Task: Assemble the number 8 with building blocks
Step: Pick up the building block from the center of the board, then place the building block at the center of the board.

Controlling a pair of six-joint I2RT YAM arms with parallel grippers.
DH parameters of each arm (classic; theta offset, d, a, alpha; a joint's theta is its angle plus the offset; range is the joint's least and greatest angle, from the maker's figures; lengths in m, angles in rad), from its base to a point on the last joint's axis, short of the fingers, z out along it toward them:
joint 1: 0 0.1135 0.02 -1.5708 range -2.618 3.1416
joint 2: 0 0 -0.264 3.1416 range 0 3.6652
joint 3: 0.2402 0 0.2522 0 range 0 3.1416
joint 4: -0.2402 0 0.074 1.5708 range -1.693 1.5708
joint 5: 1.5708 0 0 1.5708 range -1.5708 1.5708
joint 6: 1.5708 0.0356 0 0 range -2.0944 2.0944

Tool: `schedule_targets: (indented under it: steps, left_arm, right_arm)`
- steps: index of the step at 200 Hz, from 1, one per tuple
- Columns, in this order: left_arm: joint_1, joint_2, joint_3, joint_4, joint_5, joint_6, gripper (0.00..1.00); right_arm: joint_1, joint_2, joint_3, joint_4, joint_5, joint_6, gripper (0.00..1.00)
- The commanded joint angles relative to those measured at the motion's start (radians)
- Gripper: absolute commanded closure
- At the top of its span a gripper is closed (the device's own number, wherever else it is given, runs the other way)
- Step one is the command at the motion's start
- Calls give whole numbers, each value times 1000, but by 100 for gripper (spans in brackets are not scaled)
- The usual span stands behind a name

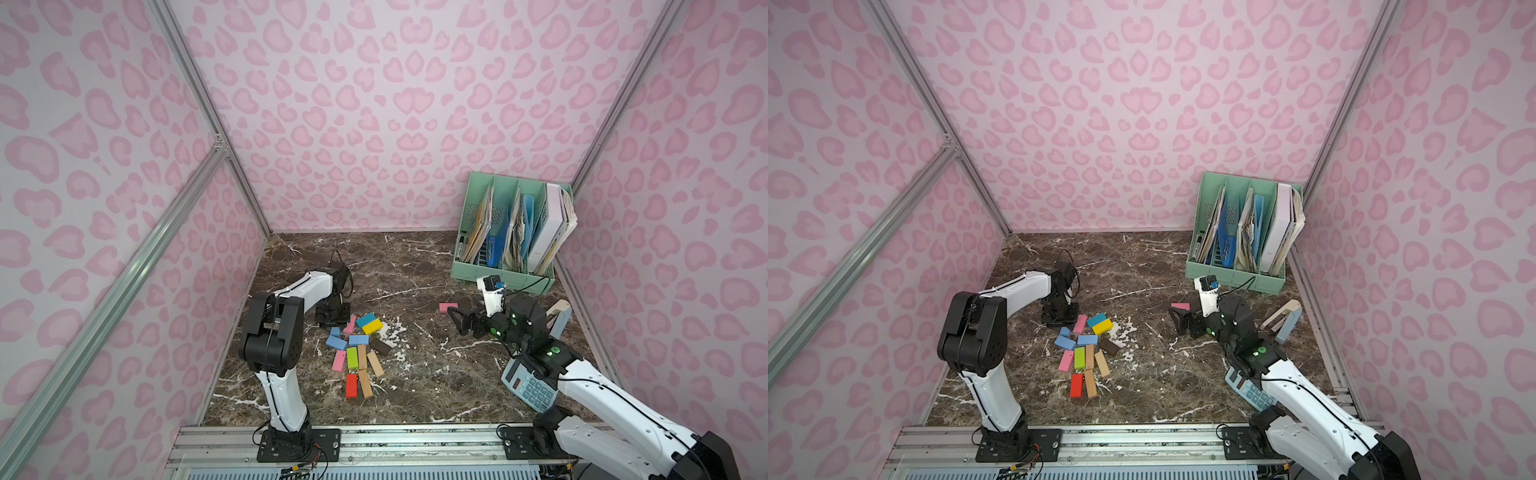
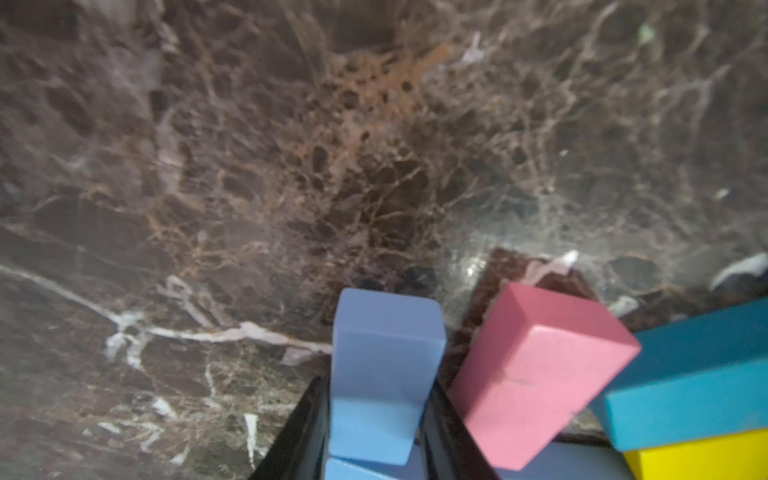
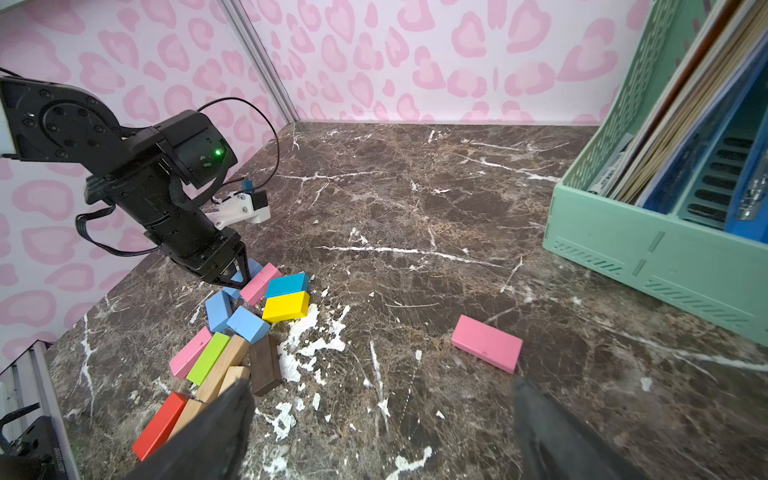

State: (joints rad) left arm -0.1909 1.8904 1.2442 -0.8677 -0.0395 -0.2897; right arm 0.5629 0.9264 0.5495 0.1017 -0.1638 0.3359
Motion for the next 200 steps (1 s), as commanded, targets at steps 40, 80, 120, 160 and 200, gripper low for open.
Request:
schedule_targets:
  steps: [40,80,120,160,200]
  left_arm:
    - [0,-98,-7,-12,-7,-46,85]
    - [-26,-262,6,-33,14,-122,88]
    - [-186,-395,-8,9,-10,-246,87]
    - [-378,-380,-37,119,-15,-393,88]
    - [-538,-233,43,171,-69,-473,87]
  right_arm:
    - [-6,-22,-8,6,8,-4,2]
    - [-13,-39,-8,-7,34,-5,2]
    - [-24,-54,4,-35,100,13,2]
    - [-32,-88,23,-76,165,32,2]
    - [-49,-150,25,-125,240,61,2]
